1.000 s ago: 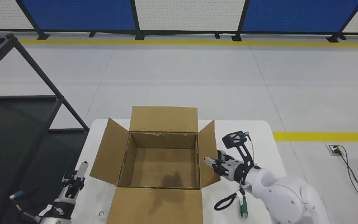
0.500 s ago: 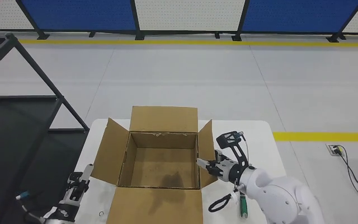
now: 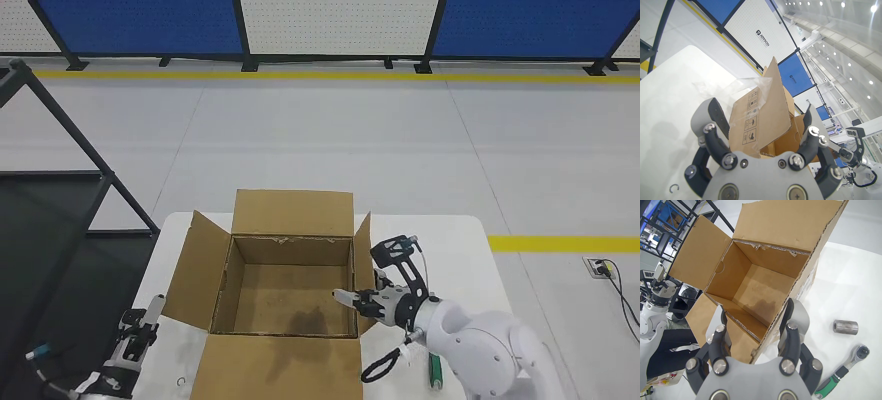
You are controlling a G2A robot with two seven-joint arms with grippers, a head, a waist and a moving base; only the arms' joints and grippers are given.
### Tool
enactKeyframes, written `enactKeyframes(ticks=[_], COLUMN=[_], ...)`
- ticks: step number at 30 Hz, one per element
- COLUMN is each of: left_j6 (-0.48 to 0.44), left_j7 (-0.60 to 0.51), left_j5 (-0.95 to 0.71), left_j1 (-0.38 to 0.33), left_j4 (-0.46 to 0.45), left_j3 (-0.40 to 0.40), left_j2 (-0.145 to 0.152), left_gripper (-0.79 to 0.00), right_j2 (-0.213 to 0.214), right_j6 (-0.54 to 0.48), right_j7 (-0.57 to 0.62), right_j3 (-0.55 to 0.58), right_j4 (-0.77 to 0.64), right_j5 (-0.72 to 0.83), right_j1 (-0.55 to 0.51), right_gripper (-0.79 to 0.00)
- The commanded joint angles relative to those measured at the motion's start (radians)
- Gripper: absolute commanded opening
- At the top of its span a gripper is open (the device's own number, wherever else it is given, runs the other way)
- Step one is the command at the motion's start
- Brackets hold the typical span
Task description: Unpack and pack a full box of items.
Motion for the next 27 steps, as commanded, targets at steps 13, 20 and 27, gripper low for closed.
enactKeyframes(ticks=[13,20,27], left_j6=[-0.004,-0.004,-0.006], left_j7=[0.0,-0.003,-0.005], left_j5=[-0.002,-0.005,-0.006], left_j1=[0.004,0.003,0.0], left_j4=[-0.008,-0.007,-0.006], left_j3=[-0.003,-0.004,-0.007], left_j2=[-0.001,-0.001,-0.001], left_gripper=[0.0,0.0,0.0], right_j2=[0.025,0.042,0.054], right_j6=[0.019,0.026,0.021], right_j7=[-0.039,-0.056,-0.039], right_j3=[0.147,0.303,0.418], right_j4=[-0.16,-0.268,-0.273], right_j5=[-0.021,-0.021,-0.008], right_j1=[-0.152,-0.316,-0.45], right_gripper=[0.0,0.0,0.0])
